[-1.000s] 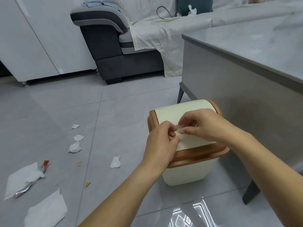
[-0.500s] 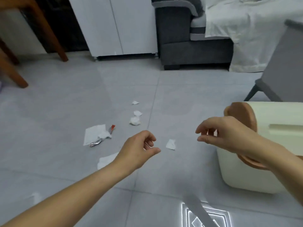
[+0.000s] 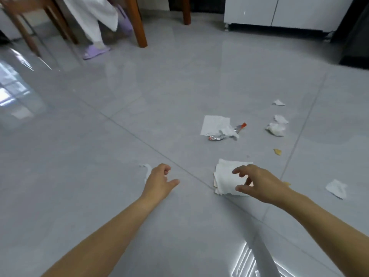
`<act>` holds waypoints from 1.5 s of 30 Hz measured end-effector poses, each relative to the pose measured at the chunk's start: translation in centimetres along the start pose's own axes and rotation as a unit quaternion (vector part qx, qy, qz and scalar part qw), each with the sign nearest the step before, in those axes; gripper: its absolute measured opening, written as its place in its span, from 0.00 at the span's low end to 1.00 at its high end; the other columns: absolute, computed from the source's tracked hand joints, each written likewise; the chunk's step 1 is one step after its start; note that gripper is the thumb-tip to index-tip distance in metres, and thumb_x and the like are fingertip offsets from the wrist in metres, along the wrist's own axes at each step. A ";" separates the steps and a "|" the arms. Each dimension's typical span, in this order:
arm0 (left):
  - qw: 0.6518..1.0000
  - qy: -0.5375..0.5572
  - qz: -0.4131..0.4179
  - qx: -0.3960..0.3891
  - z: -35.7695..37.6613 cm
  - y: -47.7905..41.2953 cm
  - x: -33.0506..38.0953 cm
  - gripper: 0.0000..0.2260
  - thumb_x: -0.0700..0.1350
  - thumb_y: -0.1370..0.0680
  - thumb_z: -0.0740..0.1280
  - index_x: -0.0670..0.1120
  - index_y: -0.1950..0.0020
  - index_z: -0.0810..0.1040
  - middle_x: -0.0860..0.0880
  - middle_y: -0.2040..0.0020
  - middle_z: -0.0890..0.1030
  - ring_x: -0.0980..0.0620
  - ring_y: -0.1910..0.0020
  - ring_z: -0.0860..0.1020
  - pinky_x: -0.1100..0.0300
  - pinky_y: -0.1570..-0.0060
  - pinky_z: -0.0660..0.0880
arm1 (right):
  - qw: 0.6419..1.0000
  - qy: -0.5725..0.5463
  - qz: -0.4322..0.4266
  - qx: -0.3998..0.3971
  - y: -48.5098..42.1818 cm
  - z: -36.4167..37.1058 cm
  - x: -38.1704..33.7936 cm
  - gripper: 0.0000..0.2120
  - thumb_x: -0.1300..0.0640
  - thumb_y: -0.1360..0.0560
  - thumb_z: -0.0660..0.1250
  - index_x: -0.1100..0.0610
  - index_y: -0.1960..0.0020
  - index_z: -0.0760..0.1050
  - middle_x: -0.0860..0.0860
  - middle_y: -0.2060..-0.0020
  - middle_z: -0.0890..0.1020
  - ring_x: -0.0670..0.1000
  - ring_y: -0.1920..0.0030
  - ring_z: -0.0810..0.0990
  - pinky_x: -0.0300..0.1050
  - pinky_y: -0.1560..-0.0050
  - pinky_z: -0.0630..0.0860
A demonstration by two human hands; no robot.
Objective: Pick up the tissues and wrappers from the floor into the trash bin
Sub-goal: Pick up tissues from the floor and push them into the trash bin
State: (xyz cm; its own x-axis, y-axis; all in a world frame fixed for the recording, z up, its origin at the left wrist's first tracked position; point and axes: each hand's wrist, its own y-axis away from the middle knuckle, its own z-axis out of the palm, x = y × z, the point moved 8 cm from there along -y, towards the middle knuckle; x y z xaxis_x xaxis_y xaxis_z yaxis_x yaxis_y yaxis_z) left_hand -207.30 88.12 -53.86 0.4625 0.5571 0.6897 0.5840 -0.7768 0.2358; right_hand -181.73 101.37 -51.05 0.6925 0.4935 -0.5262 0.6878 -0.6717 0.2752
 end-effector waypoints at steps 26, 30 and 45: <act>0.984 0.008 0.132 -0.119 14.0 -3.7 7.0 0.16 0.47 0.29 0.72 0.45 0.44 0.77 0.46 0.47 0.78 0.50 0.51 0.77 0.63 0.49 0.70 | 0.996 0.027 0.071 0.038 -5.4 8.2 5.7 0.10 0.60 0.30 0.64 0.57 0.49 0.76 0.53 0.53 0.74 0.54 0.61 0.74 0.41 0.60 0.67; 0.938 -0.145 0.219 -0.226 19.1 -1.2 9.0 0.22 0.47 0.29 0.71 0.44 0.38 0.73 0.44 0.40 0.73 0.45 0.41 0.72 0.53 0.41 0.69 | 0.998 -0.019 0.051 0.029 -3.6 7.6 6.3 0.10 0.60 0.30 0.65 0.55 0.49 0.72 0.51 0.54 0.77 0.51 0.59 0.74 0.43 0.59 0.69; 0.927 -0.222 0.279 -0.116 20.7 0.6 10.0 0.26 0.57 0.29 0.69 0.46 0.36 0.70 0.49 0.34 0.70 0.47 0.36 0.65 0.57 0.38 0.64 | 0.938 0.001 0.265 0.222 1.3 1.2 19.8 0.08 0.58 0.24 0.61 0.54 0.51 0.79 0.53 0.47 0.74 0.55 0.55 0.75 0.44 0.59 0.69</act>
State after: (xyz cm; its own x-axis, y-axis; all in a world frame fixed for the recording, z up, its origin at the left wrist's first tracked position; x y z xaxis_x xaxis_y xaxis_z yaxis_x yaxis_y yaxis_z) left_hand -188.58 99.32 -60.98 0.9085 0.0748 0.4112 0.0353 -0.9941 0.1027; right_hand -167.36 109.60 -62.08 0.9122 0.0257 -0.4089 0.0883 -0.9869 0.1348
